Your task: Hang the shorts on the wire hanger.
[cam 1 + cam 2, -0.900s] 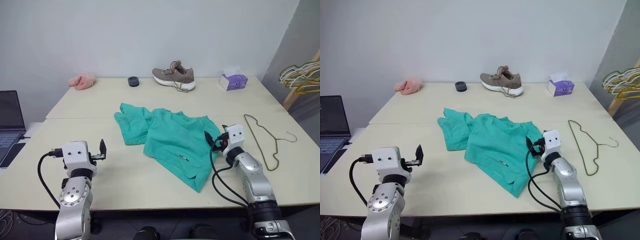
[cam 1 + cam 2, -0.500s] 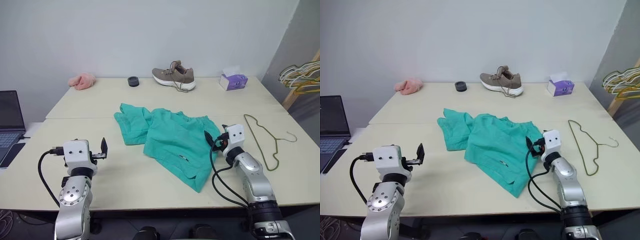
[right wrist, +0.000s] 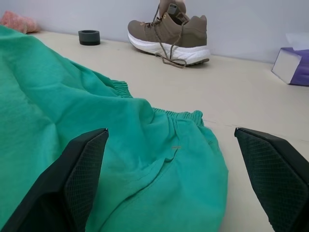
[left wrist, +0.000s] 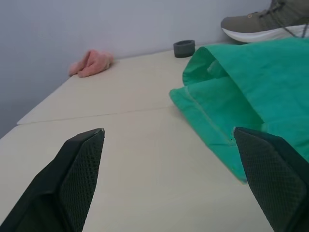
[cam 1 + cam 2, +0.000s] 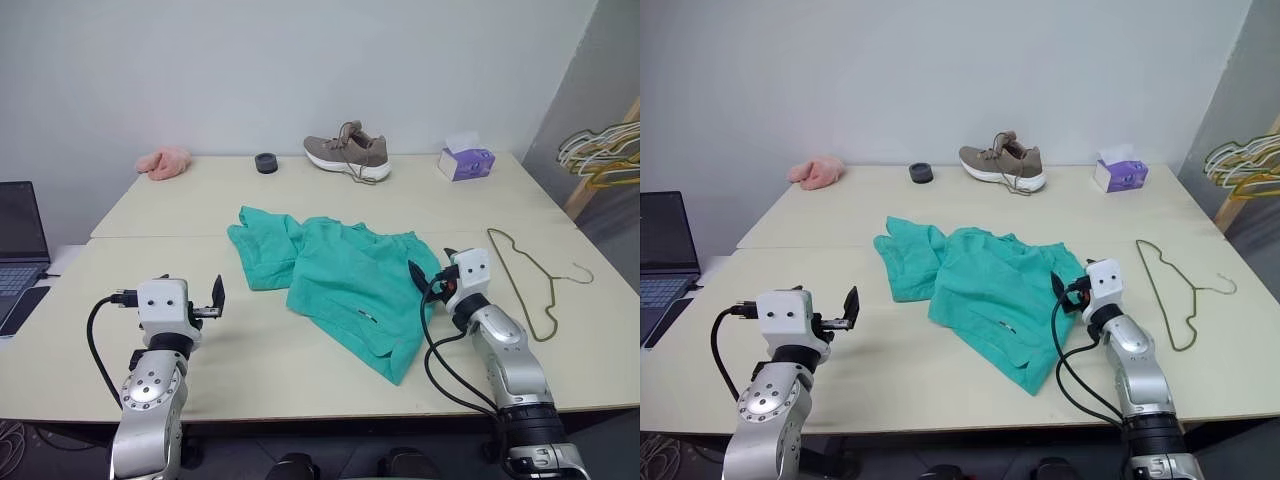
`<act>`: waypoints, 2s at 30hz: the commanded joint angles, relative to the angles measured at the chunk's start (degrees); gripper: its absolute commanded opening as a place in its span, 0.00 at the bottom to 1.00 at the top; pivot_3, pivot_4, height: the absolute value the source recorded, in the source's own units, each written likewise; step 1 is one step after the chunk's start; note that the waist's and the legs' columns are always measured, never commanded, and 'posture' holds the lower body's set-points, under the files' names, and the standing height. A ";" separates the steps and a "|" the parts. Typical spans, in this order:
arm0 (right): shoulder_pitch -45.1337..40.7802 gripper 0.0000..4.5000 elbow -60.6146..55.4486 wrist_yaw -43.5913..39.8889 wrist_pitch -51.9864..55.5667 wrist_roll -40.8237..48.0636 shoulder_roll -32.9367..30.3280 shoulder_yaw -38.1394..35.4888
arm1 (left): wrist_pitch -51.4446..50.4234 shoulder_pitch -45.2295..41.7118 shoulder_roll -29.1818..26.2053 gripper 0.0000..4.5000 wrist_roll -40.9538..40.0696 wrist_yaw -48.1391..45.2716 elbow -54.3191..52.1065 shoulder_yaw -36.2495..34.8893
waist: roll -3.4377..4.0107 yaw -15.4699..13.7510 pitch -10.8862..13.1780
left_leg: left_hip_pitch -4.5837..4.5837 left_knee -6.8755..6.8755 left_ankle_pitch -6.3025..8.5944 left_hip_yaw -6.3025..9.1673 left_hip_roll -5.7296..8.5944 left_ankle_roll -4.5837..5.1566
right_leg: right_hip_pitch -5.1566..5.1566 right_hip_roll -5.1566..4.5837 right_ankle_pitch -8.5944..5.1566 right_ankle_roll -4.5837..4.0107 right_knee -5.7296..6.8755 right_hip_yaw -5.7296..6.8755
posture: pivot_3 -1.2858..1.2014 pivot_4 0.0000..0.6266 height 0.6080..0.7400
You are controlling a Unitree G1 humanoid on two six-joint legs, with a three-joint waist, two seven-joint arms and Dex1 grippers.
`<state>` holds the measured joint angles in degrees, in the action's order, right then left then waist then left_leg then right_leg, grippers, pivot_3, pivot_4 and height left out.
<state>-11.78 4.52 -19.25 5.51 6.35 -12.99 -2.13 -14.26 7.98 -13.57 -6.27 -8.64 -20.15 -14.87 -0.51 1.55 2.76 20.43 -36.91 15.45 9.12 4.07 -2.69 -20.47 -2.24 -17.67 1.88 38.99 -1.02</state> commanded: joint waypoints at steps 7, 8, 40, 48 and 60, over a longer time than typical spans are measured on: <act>2.49 0.99 -9.18 -10.39 2.13 6.25 -4.62 0.54 | -2.24 -0.38 -4.08 1.00 -9.55 -14.90 -7.13 8.38 | 0.08 0.12 0.05 | 0.03 -0.01 0.00 -0.02 0.00 0.01 | 0.01 0.00 -0.01 0.01 -0.03 0.01 | 0.48 0.00 1.00; 3.79 0.99 -11.47 -13.69 3.11 7.49 -6.65 1.20 | -4.14 -1.11 -5.43 1.00 -10.96 -17.72 -7.52 10.48 | 0.12 0.28 0.04 | 0.03 -0.01 0.00 -0.02 0.00 0.01 | 0.02 0.00 -0.01 0.01 -0.03 0.02 | 0.47 0.00 1.00; 17.37 1.00 -29.20 -40.11 15.98 21.47 -37.05 -6.47 | -11.70 -24.75 -11.22 0.60 -2.74 -40.95 17.07 41.67 | 0.06 6.72 0.33 | -0.38 -0.02 0.24 -0.78 -0.45 0.24 | 0.36 0.19 -0.04 0.09 -0.30 -0.30 | 0.40 0.00 1.00; 14.36 1.00 -23.00 -41.66 9.02 16.54 -36.32 -2.94 | -10.56 -21.41 -15.35 0.02 -4.24 -41.16 12.11 35.95 | 0.07 6.93 0.34 | -0.40 -0.01 0.26 -0.79 -0.50 0.23 | 0.34 0.21 -0.04 0.09 -0.28 -0.31 | 0.41 0.00 1.00; -6.23 1.00 -2.11 -30.87 -9.26 -9.04 -26.68 12.46 | -20.56 -18.42 -24.94 0.01 -23.85 -44.61 2.47 9.66 | 0.07 7.13 0.36 | -0.42 0.00 0.26 -0.82 -0.55 0.20 | 0.23 0.24 -0.03 0.07 -0.11 -0.36 | 0.43 0.00 1.00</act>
<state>-15.32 0.73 -52.37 -1.13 0.67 -40.50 9.21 -32.60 -10.41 -37.15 -25.92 -52.21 -14.64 -0.80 -0.43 8.67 3.13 19.99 -36.91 15.72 8.31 3.52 -2.50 -20.24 -2.00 -17.71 1.93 38.87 -1.38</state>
